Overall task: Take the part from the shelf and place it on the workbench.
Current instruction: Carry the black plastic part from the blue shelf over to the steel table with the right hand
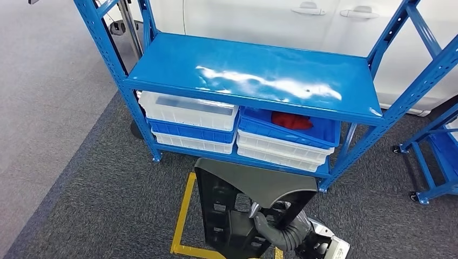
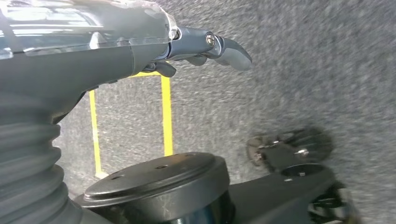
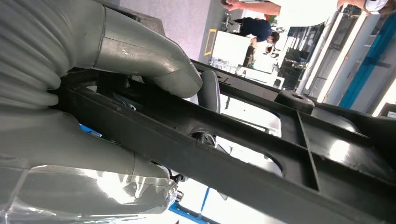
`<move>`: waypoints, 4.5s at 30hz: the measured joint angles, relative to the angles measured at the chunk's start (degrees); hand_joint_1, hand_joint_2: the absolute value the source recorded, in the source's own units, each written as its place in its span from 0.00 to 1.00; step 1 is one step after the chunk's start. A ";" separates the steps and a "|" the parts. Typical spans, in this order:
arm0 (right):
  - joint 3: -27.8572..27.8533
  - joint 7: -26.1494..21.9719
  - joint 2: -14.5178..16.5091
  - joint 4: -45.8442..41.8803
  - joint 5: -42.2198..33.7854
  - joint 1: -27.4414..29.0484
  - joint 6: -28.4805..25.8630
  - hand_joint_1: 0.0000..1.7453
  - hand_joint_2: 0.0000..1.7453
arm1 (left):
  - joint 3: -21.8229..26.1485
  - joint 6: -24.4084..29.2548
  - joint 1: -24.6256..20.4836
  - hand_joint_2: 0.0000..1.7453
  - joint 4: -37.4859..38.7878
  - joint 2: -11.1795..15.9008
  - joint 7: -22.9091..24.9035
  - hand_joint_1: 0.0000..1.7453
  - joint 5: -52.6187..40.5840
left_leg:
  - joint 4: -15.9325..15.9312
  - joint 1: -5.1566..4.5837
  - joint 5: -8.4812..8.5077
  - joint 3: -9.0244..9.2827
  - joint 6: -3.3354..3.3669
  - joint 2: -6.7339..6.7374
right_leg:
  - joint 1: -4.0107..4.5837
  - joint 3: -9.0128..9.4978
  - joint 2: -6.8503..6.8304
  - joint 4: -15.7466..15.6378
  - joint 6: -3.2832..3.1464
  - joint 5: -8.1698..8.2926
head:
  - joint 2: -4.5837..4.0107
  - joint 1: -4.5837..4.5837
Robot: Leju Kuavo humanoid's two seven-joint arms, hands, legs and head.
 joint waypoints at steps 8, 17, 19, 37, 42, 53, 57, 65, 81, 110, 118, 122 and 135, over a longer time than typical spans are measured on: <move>-0.24 0.10 0.13 -0.66 0.06 -0.04 0.00 1.00 1.00 | -0.26 0.01 -0.42 1.00 0.00 -0.05 -0.10 0.00 -0.03 | 1.74 -0.14 5.06 -5.79 -1.73 -0.19 | 0.55 16.04 -0.11 -17.98 -2.02 0.51 | 0.00 -0.01; -0.37 0.39 0.61 -0.63 0.10 0.25 0.04 1.00 1.00 | -0.37 0.10 -0.68 1.00 -0.02 0.00 -0.38 0.00 -0.30 | 18.80 0.69 -4.09 -5.93 -3.95 -0.73 | 0.14 7.34 -0.05 -17.48 -2.94 7.41 | 0.00 -0.02; -0.43 0.92 0.86 -0.68 -0.12 0.38 0.14 1.00 1.00 | -0.55 0.22 -0.48 1.00 -0.02 0.04 -0.52 0.00 -0.48 | 12.38 0.84 -2.42 -0.08 -3.52 -2.26 | 0.15 5.32 0.68 -16.84 -2.36 8.63 | 0.00 -0.02; -1.91 2.08 1.90 -1.26 -1.58 2.10 1.61 1.00 1.00 | -0.83 0.44 0.88 1.00 -0.02 0.04 0.08 0.00 -0.57 | 0.64 -0.04 -4.08 4.04 -0.30 2.05 | -0.29 0.34 0.15 -1.16 0.19 2.02 | 0.00 0.01; -2.25 2.14 2.12 -1.44 -1.63 2.25 1.88 1.00 1.00 | -0.84 0.47 0.82 1.00 -0.02 0.03 0.02 0.00 -0.62 | 1.92 -0.35 -4.65 3.53 -1.27 3.20 | 0.48 9.21 -2.90 -15.51 -1.91 5.42 | 0.00 -0.01; -2.86 2.42 3.91 -1.84 -1.65 2.50 2.90 1.00 1.00 | -0.83 0.48 0.44 1.00 -0.02 0.13 -0.09 0.00 -0.93 | 3.59 1.11 -4.69 2.92 -3.14 -4.22 | 0.22 6.67 4.72 -15.38 -2.45 7.42 | 0.00 -0.02; -3.43 2.61 4.02 -2.51 -1.60 3.43 2.90 1.00 1.00 | -0.95 0.47 0.51 1.00 -0.02 0.08 -0.02 0.00 -1.12 | 2.32 0.97 -4.11 2.78 -1.86 -3.55 | 0.08 5.39 5.54 -15.20 -0.75 8.14 | 0.00 -0.01; -4.02 2.46 4.02 -3.41 -1.32 5.72 2.76 1.00 1.00 | -1.10 0.62 0.90 1.00 -0.02 0.17 0.22 0.00 -1.23 | 2.09 0.70 -3.31 1.89 -0.78 2.37 | -0.10 1.23 -0.15 -2.69 0.41 2.03 | 0.00 -0.02; -1.59 0.50 5.32 -1.49 -0.83 5.01 5.08 1.00 1.00 | -0.76 2.76 0.50 1.00 -0.07 1.41 -0.40 0.00 0.67 | 12.92 0.54 -7.60 -1.63 -3.60 -0.84 | 0.42 7.77 3.44 -15.59 -3.91 6.14 | 0.00 -0.02; -1.32 -0.87 8.17 5.74 -3.48 0.46 6.81 1.00 1.00 | 1.41 5.62 2.20 1.00 -0.44 3.90 3.28 0.00 2.62 | 16.94 0.84 -10.47 -4.33 -4.24 -0.49 | 0.64 6.73 2.61 -15.60 -4.36 6.74 | 0.00 -0.02; -2.64 -3.21 8.17 7.07 -4.29 1.75 4.62 1.00 1.00 | 2.60 4.43 1.93 1.00 -0.44 3.52 7.82 0.00 2.10 | 1.78 0.61 -2.94 1.52 -2.36 -3.50 | 0.43 5.97 6.77 -15.07 -2.29 7.17 | 0.00 -0.02; -3.16 -3.16 8.25 6.26 -3.41 3.20 3.48 1.00 1.00 | 2.60 3.61 2.05 1.00 -0.44 3.50 7.86 0.00 1.76 | 0.67 0.73 -2.15 1.84 -1.24 -0.59 | 0.51 1.16 1.59 -5.27 -1.55 1.47 | 0.00 0.00; -4.19 -3.15 8.63 5.35 -4.06 4.04 3.88 1.00 1.00 | 2.45 5.06 1.45 1.00 -0.49 3.57 -0.02 0.00 1.62 | 3.34 0.83 -5.35 2.18 -4.47 3.90 | 0.08 7.64 -1.07 -15.86 -3.45 5.82 | 0.00 -0.01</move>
